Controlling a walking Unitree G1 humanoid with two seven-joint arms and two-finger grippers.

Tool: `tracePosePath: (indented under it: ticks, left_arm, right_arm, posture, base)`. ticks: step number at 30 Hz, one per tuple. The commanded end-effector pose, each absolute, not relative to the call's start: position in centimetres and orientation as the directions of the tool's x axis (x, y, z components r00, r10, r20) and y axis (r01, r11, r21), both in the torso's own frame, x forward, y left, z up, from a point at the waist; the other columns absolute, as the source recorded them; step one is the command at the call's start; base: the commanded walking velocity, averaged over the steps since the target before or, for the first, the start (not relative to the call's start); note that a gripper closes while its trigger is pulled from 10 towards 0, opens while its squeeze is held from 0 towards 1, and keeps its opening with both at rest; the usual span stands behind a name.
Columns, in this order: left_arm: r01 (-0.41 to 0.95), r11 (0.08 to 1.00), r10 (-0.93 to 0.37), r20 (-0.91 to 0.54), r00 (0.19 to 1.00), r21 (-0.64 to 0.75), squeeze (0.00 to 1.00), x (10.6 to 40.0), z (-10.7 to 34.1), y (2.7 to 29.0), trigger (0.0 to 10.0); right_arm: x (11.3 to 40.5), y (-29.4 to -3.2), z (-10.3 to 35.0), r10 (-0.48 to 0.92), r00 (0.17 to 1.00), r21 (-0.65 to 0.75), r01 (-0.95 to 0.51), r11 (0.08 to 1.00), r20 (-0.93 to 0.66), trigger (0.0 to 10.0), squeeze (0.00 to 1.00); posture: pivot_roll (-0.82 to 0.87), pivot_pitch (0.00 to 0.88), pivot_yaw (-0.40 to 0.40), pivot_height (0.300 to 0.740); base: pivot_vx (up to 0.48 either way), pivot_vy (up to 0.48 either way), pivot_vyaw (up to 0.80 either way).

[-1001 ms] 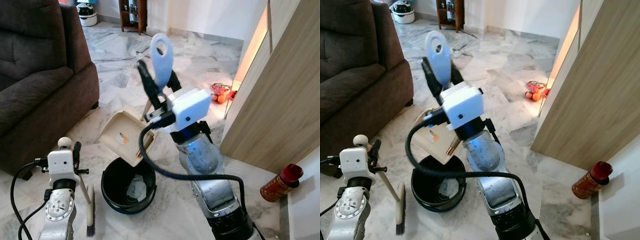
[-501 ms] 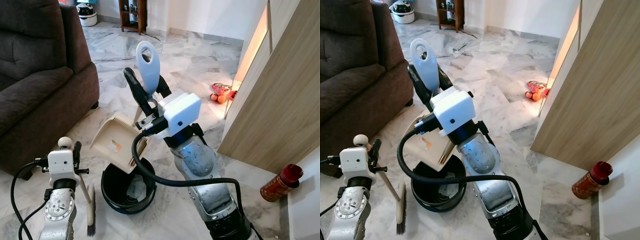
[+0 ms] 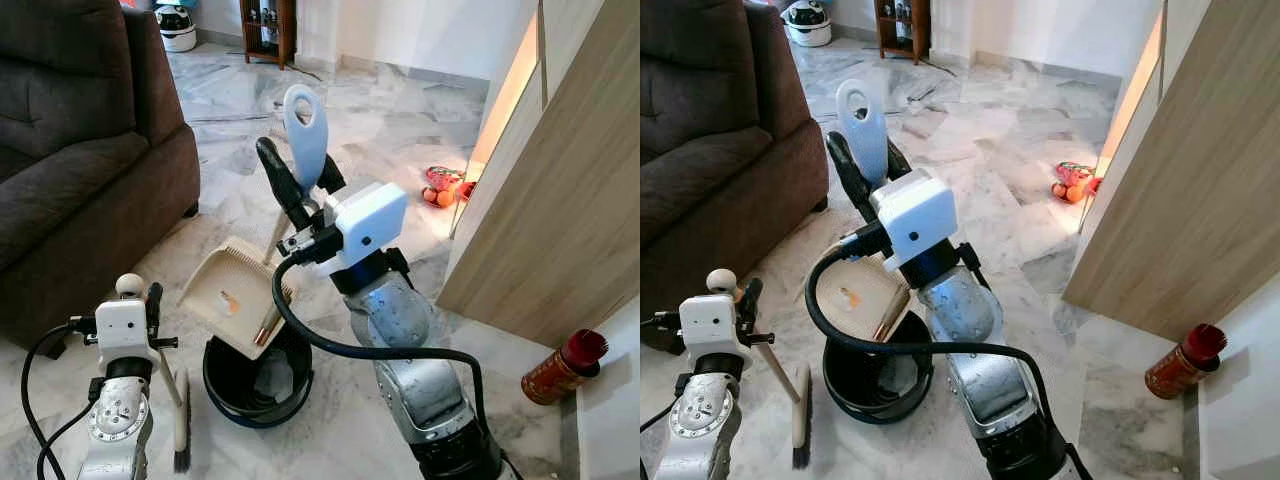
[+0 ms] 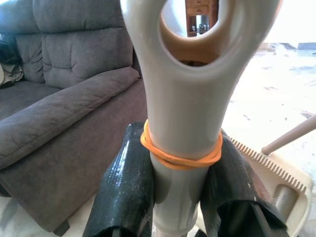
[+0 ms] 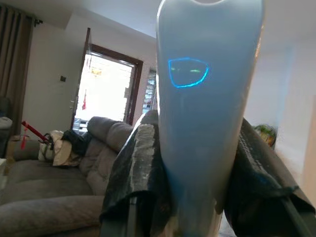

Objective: Sweep floor

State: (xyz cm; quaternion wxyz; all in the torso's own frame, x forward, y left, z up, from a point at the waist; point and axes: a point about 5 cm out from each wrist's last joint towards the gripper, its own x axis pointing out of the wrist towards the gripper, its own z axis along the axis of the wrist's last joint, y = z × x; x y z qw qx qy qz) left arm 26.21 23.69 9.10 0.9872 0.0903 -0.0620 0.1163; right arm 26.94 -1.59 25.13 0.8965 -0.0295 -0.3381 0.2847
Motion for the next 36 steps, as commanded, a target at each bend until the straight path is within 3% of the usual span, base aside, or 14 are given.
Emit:
tracePosePath:
  ticks: [1, 12, 22, 31, 36]
  left_arm:
    - [-0.242, 0.957, 0.211, 0.186, 0.96, 0.159, 0.0, 26.6, 9.9, 23.6, 10.0]
    - [-0.241, 0.958, 0.21, 0.187, 0.96, 0.158, 0.0, 26.7, 9.9, 23.5, 10.0]
    - [-0.239, 0.958, 0.208, 0.189, 0.96, 0.159, 0.0, 26.7, 9.9, 23.5, 10.0]
    - [-0.238, 0.958, 0.208, 0.187, 0.96, 0.16, 0.0, 26.8, 9.9, 23.5, 10.0]
    - [-0.239, 0.958, 0.208, 0.188, 0.96, 0.158, 0.0, 26.8, 9.9, 23.5, 10.0]
  right_arm:
    - [25.9, -1.9, 27.6, 0.501, 0.515, -0.294, -0.433, 0.852, 0.695, 10.0, 0.0]
    - [26.1, -1.4, 26.9, 0.536, 0.536, -0.257, -0.508, 0.822, 0.652, 10.0, 0.0]
    - [26.0, -1.8, 27.4, 0.497, 0.522, -0.312, -0.405, 0.86, 0.693, 10.0, 0.0]
    - [26.5, -2.2, 27.3, 0.476, 0.556, -0.255, -0.429, 0.866, 0.681, 10.0, 0.0]
    - [26.9, -3.1, 27.8, 0.404, 0.578, -0.227, -0.356, 0.907, 0.709, 10.0, 0.0]
  posture:
    - [0.15, 0.086, -0.009, 0.74]
    - [0.15, 0.079, -0.01, 0.74]
    - [0.15, 0.074, -0.009, 0.74]
    - [0.15, 0.076, -0.009, 0.74]
    - [0.15, 0.078, -0.01, 0.74]
  base:
    - [0.0, 0.0, 0.0]
    - [0.0, 0.0, 0.0]
    - [0.0, 0.0, 0.0]
    - [0.0, 0.0, 0.0]
    - [0.0, 0.0, 0.0]
